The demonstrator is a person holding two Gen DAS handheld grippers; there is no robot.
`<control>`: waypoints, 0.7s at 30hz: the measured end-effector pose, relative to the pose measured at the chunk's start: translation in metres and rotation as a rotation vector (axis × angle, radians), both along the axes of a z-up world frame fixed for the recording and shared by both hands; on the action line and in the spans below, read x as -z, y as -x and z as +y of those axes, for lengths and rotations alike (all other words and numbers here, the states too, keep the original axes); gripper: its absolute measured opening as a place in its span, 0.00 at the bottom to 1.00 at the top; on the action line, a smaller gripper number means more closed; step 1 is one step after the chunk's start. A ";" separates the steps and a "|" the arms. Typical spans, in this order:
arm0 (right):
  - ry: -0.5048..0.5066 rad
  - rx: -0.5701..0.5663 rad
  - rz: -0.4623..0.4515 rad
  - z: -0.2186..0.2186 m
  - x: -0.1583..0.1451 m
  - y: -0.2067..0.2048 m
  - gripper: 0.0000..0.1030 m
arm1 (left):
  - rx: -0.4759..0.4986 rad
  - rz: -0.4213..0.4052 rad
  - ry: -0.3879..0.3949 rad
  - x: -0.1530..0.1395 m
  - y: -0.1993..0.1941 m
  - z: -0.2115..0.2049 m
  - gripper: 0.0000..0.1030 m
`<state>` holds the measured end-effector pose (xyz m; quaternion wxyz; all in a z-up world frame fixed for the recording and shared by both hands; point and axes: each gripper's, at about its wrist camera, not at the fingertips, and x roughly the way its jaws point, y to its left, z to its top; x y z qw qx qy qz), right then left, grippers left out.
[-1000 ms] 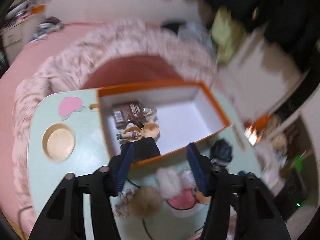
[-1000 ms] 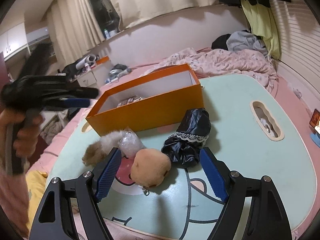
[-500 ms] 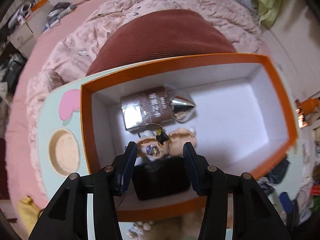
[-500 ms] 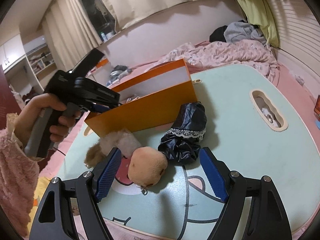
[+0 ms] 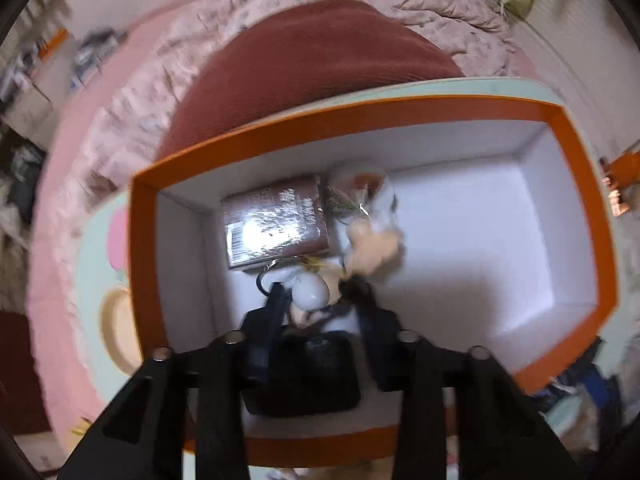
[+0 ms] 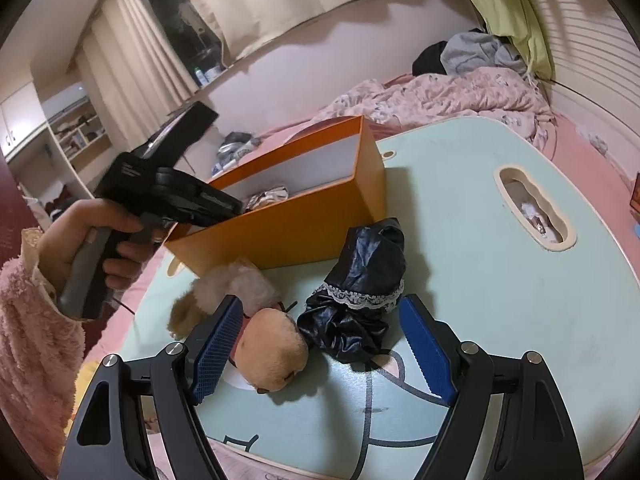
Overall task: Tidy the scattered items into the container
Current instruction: 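Grasp the small cream figurine in the box with the left gripper, place on table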
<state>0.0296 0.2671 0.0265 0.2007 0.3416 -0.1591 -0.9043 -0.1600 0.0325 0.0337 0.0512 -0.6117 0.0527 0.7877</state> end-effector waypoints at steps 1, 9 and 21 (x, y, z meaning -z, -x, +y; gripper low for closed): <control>0.000 0.000 -0.001 0.000 0.000 0.000 0.79 | 0.002 -0.007 -0.025 0.000 0.000 -0.004 0.24; 0.000 0.002 -0.005 0.001 0.000 0.001 0.79 | -0.003 0.069 -0.157 -0.032 -0.014 -0.025 0.24; -0.003 0.002 -0.006 0.001 0.000 0.001 0.79 | 0.050 0.263 -0.456 -0.115 -0.083 -0.053 0.24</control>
